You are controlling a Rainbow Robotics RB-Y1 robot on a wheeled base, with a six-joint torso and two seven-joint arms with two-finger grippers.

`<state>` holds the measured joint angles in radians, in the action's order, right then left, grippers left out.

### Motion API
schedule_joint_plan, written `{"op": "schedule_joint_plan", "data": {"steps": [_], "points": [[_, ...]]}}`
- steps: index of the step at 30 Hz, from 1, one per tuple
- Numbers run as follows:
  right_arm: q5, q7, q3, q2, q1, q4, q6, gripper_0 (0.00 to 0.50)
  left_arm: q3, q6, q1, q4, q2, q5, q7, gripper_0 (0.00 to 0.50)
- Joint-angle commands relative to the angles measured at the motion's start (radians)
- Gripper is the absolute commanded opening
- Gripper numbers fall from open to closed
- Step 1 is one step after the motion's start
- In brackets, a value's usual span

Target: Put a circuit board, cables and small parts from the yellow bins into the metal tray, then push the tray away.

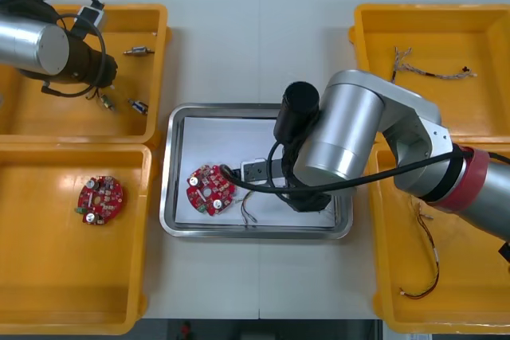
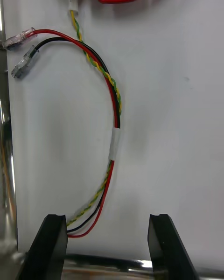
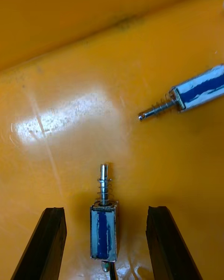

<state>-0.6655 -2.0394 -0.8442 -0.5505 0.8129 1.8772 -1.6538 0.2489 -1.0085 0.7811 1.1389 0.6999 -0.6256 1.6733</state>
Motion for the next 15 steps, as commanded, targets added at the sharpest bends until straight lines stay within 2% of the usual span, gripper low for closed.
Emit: {"op": "schedule_joint_plan", "data": {"steps": [1, 6, 7, 8, 9, 10, 15], "points": [[-0.005, -0.015, 0.122, 0.06, 0.022, 0.066, -0.116, 0.5, 0.009, 0.018, -0.019, 0.008, -0.003, 0.014, 0.108, 0.5], [0.004, -0.008, 0.223, 0.069, -0.012, 0.134, -0.248, 0.5, 0.009, 0.037, -0.036, 0.008, -0.003, 0.014, 0.108, 0.5], [0.012, -0.005, 0.247, 0.067, -0.02, 0.157, -0.266, 0.5, 0.009, 0.041, -0.039, 0.008, -0.003, 0.012, 0.108, 0.352], [0.021, -0.002, 0.272, 0.067, -0.026, 0.181, -0.266, 0.5, 0.009, 0.041, -0.039, 0.01, -0.002, 0.012, 0.108, 0.137], [0.026, -0.002, 0.284, 0.064, -0.029, 0.194, -0.266, 0.5, 0.007, 0.041, -0.039, 0.008, -0.002, 0.012, 0.108, 0.027], [0.035, -0.001, 0.304, 0.061, -0.032, 0.221, -0.266, 0.5, 0.007, 0.041, -0.04, 0.008, -0.002, 0.012, 0.111, 0.0], [0.064, 0.013, 0.407, 0.055, -0.044, 0.343, -0.266, 0.5, 0.004, 0.039, -0.039, 0.015, 0.003, 0.012, 0.109, 0.0]]}}
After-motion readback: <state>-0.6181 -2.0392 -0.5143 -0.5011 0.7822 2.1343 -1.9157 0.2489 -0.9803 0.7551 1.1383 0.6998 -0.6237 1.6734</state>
